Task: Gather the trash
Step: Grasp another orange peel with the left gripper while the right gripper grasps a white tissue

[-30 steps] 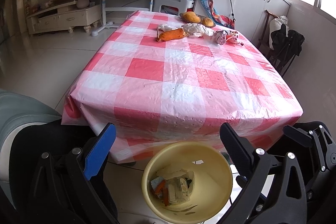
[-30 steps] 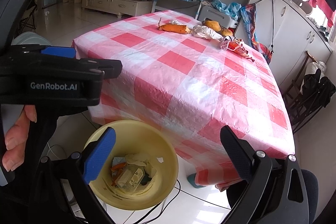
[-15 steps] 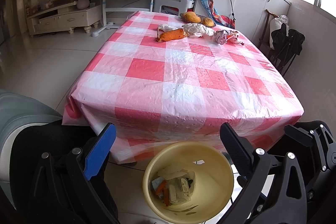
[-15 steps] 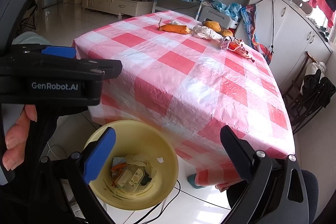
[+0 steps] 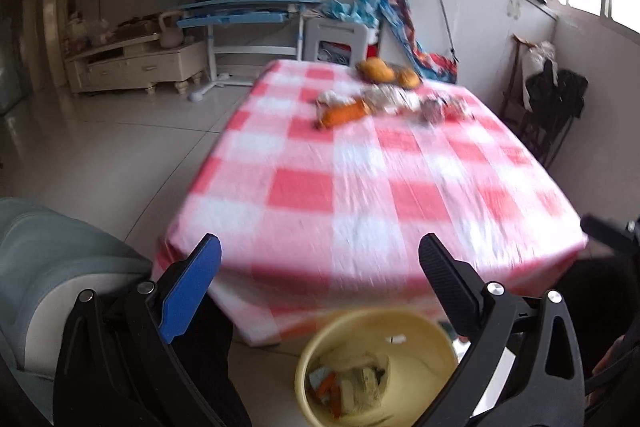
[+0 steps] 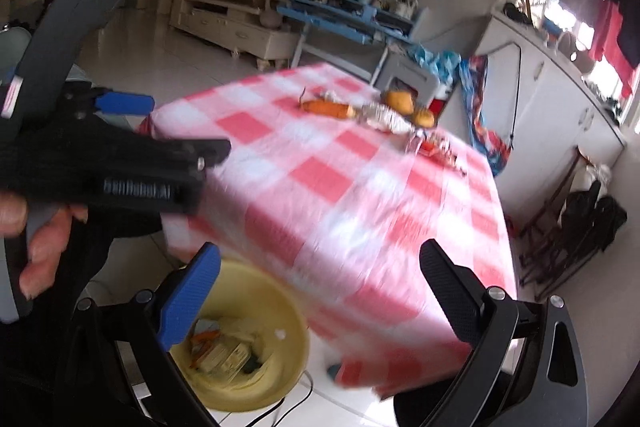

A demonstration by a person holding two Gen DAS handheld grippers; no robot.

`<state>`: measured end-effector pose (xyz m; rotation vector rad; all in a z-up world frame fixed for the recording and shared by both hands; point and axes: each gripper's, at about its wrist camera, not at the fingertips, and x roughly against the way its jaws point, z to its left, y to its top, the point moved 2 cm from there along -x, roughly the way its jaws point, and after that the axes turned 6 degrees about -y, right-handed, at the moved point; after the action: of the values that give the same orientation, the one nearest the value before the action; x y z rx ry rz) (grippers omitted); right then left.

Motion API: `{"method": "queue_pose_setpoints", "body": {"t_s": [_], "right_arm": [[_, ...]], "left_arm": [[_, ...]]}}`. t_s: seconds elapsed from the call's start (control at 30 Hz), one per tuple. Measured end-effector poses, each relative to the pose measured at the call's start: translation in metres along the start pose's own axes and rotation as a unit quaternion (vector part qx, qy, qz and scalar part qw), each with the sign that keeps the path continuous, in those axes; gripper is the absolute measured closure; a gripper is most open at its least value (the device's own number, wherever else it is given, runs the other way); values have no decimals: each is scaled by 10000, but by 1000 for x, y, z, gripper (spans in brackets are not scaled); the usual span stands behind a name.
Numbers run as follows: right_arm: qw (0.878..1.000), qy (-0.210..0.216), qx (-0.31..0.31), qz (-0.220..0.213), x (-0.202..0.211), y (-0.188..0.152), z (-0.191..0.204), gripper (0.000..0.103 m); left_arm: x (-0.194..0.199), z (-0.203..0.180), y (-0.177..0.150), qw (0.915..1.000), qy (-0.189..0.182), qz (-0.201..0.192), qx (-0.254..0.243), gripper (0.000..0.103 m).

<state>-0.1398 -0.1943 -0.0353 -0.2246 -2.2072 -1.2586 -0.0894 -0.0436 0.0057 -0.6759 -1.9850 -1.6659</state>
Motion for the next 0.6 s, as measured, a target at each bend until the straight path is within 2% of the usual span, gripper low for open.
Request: {"method": "queue_pose_setpoints", "body": {"t_s": [0.27, 0.47, 0.6], "right_arm": [[9994, 191, -149, 235, -50, 17, -34, 8], [9970, 373, -411, 546, -92, 25, -65, 8], [9956, 400, -519, 664, -114, 33, -81, 8]], "left_arm": [[-60, 5, 54, 9997, 161, 200, -20, 7], [-113, -7, 100, 9981, 233, 260, -514, 7], [-159, -16, 123, 9936, 263, 527, -962, 7]]}}
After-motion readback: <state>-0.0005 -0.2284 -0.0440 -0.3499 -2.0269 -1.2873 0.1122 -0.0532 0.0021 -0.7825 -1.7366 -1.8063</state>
